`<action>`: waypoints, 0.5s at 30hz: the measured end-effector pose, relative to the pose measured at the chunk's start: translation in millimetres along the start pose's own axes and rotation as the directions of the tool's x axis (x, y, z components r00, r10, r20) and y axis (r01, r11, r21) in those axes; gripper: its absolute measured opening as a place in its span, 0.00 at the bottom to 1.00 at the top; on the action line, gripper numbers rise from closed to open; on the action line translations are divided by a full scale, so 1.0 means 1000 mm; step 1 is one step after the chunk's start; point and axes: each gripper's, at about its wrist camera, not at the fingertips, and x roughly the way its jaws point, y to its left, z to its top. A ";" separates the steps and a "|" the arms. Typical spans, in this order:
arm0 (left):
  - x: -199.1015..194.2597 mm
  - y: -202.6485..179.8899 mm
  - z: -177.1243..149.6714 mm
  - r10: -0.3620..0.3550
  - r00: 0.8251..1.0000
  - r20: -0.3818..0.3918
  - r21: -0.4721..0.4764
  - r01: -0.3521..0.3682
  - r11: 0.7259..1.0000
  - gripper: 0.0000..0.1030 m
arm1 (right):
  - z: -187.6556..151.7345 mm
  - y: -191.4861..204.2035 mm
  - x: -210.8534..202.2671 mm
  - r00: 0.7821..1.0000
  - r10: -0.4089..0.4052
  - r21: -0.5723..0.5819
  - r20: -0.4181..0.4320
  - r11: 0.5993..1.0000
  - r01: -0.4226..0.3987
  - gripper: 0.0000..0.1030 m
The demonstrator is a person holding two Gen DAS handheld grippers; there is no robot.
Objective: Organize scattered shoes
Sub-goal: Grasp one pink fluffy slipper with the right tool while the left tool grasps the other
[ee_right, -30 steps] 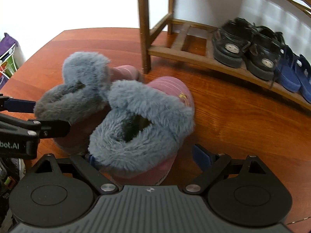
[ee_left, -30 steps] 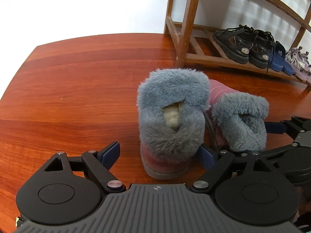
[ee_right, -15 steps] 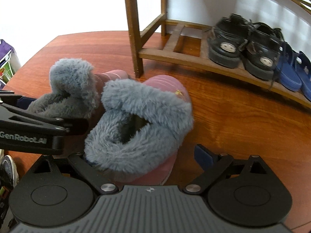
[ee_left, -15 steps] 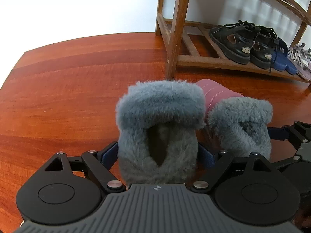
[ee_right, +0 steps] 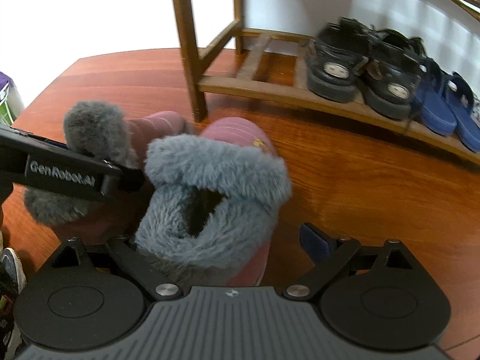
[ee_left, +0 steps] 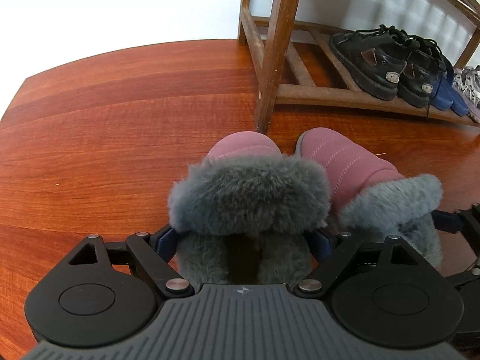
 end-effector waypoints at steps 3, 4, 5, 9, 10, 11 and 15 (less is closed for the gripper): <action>0.005 0.001 0.002 0.001 1.000 -0.012 -0.004 -0.001 1.000 0.84 | -0.003 -0.013 -0.002 1.000 -0.016 0.032 -0.008 0.999 0.016 0.94; 0.006 0.001 0.003 0.002 1.000 -0.015 -0.005 -0.002 1.000 0.84 | -0.004 -0.016 -0.002 1.000 -0.014 0.045 -0.014 0.999 0.015 0.94; 0.008 0.001 0.003 0.002 1.000 -0.019 -0.006 -0.002 1.000 0.84 | -0.003 -0.018 -0.002 1.000 -0.012 0.053 -0.019 0.999 0.013 0.94; 0.014 0.003 0.004 0.001 0.999 -0.032 -0.006 -0.001 1.000 0.84 | 0.001 -0.018 -0.001 0.999 -0.002 0.047 -0.032 0.999 0.004 0.94; 0.016 0.003 0.004 0.000 0.999 -0.035 -0.004 0.000 1.000 0.84 | 0.003 -0.017 0.000 0.999 0.001 0.044 -0.034 0.999 0.001 0.94; 0.017 0.003 0.004 0.000 0.999 -0.036 -0.005 0.000 1.000 0.84 | 0.004 -0.016 0.000 0.999 0.004 0.043 -0.035 0.999 -0.002 0.95; 0.019 0.004 0.004 -0.005 0.999 -0.036 -0.005 0.005 1.000 0.84 | 0.010 -0.013 0.002 0.999 0.011 0.037 -0.034 0.999 -0.010 0.96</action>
